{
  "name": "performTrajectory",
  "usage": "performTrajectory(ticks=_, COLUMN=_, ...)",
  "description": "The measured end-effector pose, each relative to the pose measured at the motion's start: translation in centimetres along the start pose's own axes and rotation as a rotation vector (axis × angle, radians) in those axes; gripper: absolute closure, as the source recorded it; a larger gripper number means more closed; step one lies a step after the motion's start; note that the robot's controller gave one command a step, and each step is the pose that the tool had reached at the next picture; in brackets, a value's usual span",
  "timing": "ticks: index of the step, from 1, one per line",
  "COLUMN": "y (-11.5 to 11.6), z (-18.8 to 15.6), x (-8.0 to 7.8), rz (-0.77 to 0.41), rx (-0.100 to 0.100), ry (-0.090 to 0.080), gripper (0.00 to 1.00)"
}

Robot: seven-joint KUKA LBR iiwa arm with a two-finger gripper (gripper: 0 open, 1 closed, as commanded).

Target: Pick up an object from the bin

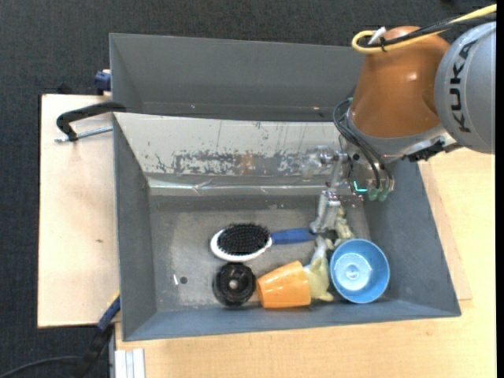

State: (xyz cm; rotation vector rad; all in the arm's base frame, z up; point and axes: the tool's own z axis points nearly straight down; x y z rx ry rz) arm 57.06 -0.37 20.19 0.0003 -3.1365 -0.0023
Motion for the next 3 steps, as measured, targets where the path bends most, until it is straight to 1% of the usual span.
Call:
performTrajectory(ticks=1, y=0.3, z=12.7, x=2.1, rz=0.228, rx=-0.001, ry=-0.005, gripper=0.00)
performTrajectory(ticks=2, y=0.3, z=12.5, x=2.0, rz=0.226, rx=-0.001, ry=-0.007, gripper=1.00)
performTrajectory(ticks=3, y=1.7, z=-5.9, x=3.5, rz=0.174, rx=-0.002, ry=-0.016, gripper=1.00)
